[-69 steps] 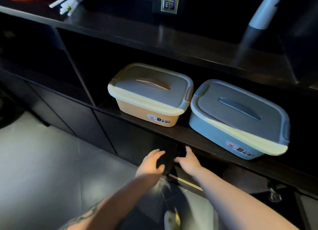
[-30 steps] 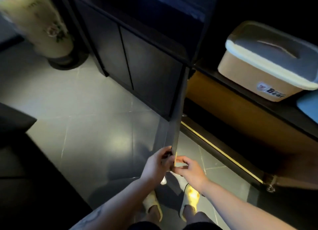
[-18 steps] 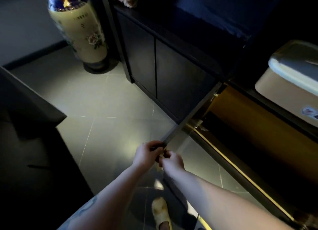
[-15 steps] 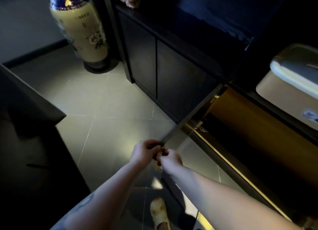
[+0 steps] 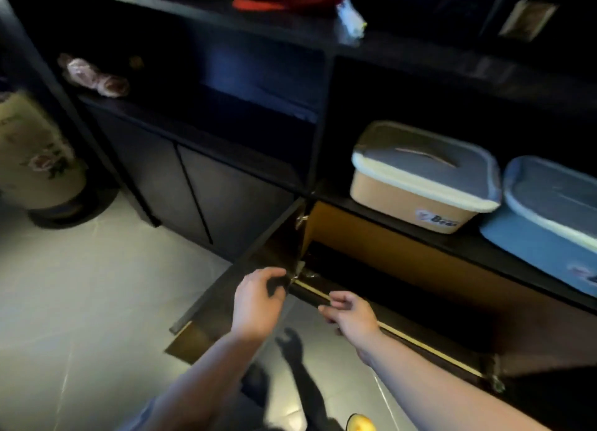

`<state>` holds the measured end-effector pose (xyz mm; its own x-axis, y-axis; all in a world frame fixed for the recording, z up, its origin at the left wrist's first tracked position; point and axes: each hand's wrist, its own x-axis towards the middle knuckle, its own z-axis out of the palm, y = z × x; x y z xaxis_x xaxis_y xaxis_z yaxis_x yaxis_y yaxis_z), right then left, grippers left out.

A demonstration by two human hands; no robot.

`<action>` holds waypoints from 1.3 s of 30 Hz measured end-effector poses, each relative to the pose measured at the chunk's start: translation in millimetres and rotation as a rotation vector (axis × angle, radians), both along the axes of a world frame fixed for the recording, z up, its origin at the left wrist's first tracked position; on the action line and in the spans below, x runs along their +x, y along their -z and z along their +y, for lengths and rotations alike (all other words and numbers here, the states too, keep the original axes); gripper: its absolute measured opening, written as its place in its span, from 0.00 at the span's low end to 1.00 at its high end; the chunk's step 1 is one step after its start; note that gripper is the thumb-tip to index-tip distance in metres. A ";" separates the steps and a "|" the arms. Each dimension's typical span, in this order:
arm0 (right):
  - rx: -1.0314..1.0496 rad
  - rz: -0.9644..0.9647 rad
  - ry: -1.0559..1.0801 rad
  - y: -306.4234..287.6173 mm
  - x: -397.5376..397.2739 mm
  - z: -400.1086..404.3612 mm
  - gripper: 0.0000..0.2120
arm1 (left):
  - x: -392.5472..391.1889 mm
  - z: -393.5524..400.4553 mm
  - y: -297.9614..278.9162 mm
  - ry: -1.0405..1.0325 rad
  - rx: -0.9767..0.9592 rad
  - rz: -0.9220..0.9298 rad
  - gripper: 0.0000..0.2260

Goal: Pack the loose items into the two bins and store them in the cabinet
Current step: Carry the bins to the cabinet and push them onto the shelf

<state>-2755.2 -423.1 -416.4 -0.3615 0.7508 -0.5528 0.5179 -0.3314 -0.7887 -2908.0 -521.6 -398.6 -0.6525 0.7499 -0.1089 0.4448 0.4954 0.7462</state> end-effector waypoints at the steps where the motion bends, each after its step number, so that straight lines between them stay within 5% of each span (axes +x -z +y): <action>1: 0.070 -0.016 0.014 -10.1 12.7 15.3 0.19 | 6.2 20.2 -9.9 0.069 0.025 -0.005 0.15; 7: 0.429 -0.073 0.129 -69.2 84.9 105.2 0.13 | 45.4 124.7 -52.4 0.267 0.147 -0.033 0.15; 12: 0.620 -0.062 0.307 -92.7 116.9 167.7 0.11 | 54.6 186.2 -78.6 0.232 0.232 0.025 0.17; 24: 0.472 -0.101 0.468 -91.8 110.7 263.3 0.30 | 22.3 283.3 -81.5 0.167 0.099 0.143 0.23; 31: 0.460 -0.064 0.752 -87.2 103.4 271.9 0.22 | -2.1 304.5 -63.8 0.098 0.061 -0.076 0.26; 39: 0.479 -0.020 0.822 -90.4 103.9 250.4 0.19 | -5.2 307.0 -57.5 -0.037 0.173 -0.321 0.36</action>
<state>-2651.3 -172.7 -326.0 0.3867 0.9143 -0.1206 0.2812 -0.2414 -0.9288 -2913.2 -214.5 -341.0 -0.6332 0.7514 -0.1857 0.1586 0.3608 0.9191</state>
